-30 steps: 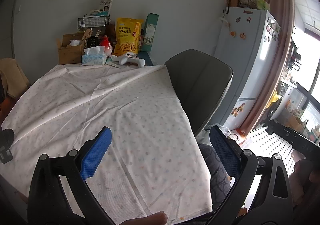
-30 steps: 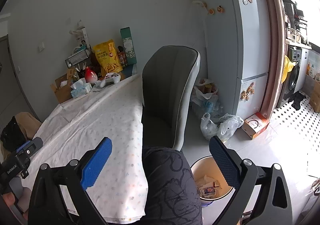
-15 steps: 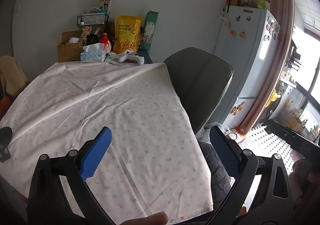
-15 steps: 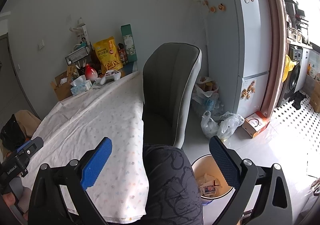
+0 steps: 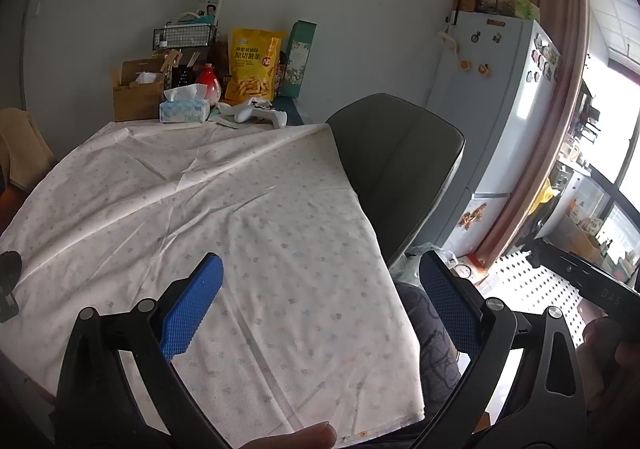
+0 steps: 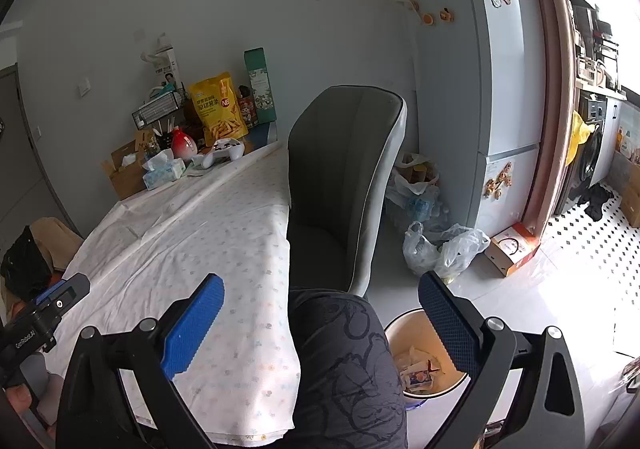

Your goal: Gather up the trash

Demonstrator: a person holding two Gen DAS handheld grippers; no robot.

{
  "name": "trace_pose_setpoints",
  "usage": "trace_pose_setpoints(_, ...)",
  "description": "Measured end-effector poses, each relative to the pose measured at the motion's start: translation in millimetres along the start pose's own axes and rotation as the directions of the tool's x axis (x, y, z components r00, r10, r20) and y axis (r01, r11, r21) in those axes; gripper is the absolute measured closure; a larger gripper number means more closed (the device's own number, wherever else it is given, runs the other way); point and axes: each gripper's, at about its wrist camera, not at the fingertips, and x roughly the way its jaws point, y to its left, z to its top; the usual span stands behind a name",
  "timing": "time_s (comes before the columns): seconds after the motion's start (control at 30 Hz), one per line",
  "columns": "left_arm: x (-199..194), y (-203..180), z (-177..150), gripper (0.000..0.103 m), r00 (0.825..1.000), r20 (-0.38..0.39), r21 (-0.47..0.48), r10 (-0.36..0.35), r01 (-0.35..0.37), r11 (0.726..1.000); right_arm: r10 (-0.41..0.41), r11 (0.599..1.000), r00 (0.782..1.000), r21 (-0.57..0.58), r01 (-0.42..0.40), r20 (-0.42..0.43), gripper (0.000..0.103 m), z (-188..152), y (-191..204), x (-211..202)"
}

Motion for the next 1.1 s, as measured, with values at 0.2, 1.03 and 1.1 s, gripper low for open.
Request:
trace_pose_setpoints(0.2,-1.1,-0.2,0.3,0.006,1.0,-0.001,-0.001,0.001,-0.001,1.0,0.001,1.0,1.0,-0.006,-0.001,0.001,0.008,0.9,1.5,1.0)
trace_pose_setpoints(1.03,-2.9,-1.6,1.7,0.006,1.0,0.023,0.007,0.01,-0.01,1.0,0.015,1.0,1.0,-0.009,-0.015,-0.013,0.008,-0.4,-0.1,5.2)
trace_pose_setpoints(1.1,-2.9,-0.6,1.8,0.006,1.0,0.023,0.004,0.006,-0.006,1.0,0.015,1.0,1.0,-0.009,-0.015,-0.013,0.008,-0.5,0.3,5.1)
